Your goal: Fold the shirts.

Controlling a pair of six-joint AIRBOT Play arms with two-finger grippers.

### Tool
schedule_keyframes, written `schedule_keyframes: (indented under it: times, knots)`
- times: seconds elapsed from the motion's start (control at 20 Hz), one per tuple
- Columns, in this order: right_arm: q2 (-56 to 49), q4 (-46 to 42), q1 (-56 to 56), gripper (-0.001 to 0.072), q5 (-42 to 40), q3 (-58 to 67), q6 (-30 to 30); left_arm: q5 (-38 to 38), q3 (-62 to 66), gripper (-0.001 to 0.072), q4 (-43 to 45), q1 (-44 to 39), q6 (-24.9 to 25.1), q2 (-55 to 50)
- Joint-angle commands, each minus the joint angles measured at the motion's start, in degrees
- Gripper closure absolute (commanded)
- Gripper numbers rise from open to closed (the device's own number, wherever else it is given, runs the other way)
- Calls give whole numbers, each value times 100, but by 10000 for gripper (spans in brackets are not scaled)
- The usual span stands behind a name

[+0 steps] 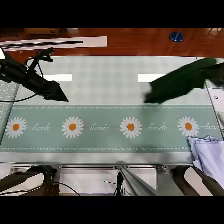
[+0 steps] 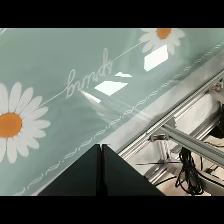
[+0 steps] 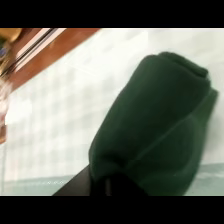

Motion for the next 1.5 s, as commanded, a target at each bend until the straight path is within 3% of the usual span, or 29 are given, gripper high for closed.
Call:
schedule_keyframes:
  times: [0.0, 0.15, 0.3, 0.6, 0.75, 0.95, 1.1, 1.45]
  knots:
    - [442, -990, -1311, 684, 1272, 1012, 870, 33, 4, 678, -448, -9, 409, 0]
    - [442, -2087, -2402, 684, 2500, 1563, 857, 214, 4, 678, -476, -7, 800, 0]
    - [444, -2817, -3307, 685, 3038, 1672, 938, 457, 4, 678, -474, -7, 988, -4]
    - [485, -4837, -3606, 685, 3053, 1593, 1034, 968, 4, 678, -470, -7, 992, -11]
    - [503, -5910, -3606, 685, 3051, 1303, 1029, 1394, 4, 678, -461, 26, 1322, -35]
    - [876, -6911, -3606, 686, 3060, 457, 1021, 1989, 4, 679, -424, 361, 1327, -42]
    - [1198, -8271, -3615, 685, 3056, -319, 949, 2190, 4, 679, -424, 697, 1327, -48]
    - [1191, -9302, -3613, 685, 2741, -2031, 752, 2190, 4, 679, -431, 1646, 1327, -72]
